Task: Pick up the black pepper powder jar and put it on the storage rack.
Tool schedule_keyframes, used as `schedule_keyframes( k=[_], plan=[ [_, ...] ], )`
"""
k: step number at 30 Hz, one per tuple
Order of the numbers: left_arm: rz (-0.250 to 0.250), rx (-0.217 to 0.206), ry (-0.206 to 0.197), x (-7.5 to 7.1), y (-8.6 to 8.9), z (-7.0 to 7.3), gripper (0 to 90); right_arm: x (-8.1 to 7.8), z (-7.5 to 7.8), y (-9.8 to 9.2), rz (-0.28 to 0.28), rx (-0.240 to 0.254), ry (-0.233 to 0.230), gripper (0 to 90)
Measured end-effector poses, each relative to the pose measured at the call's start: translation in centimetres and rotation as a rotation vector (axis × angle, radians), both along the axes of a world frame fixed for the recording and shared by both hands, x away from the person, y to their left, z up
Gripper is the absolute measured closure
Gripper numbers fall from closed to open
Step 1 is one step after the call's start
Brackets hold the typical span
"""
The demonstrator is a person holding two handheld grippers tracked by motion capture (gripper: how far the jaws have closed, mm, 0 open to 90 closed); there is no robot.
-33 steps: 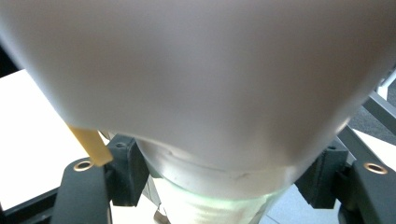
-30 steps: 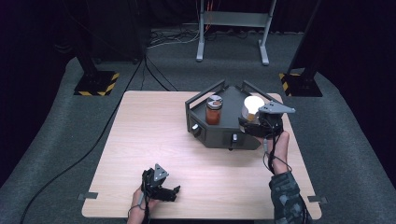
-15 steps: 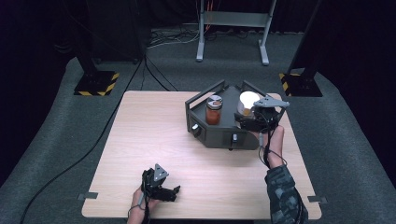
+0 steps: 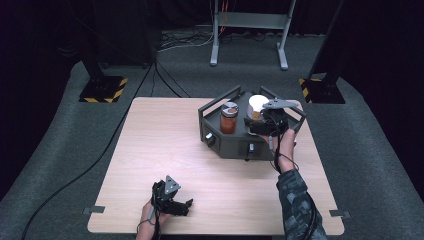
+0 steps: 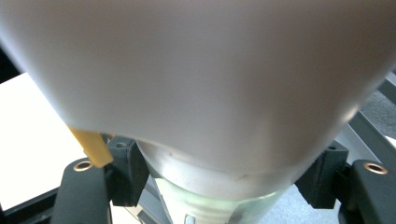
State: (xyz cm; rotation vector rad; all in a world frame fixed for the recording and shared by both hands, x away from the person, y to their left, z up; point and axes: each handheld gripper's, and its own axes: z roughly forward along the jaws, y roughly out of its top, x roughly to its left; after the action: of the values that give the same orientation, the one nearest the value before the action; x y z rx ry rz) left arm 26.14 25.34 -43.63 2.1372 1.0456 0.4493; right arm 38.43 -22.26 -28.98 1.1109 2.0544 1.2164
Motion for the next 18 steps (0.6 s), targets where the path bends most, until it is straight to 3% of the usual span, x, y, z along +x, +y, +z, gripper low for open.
schedule_keyframes(
  k=[18],
  plan=[
    [0.000,0.000,0.000,0.0,0.0,0.0,1.8,1.5,-1.2,0.7,-0.002,-0.003,0.038,29.5]
  ],
)
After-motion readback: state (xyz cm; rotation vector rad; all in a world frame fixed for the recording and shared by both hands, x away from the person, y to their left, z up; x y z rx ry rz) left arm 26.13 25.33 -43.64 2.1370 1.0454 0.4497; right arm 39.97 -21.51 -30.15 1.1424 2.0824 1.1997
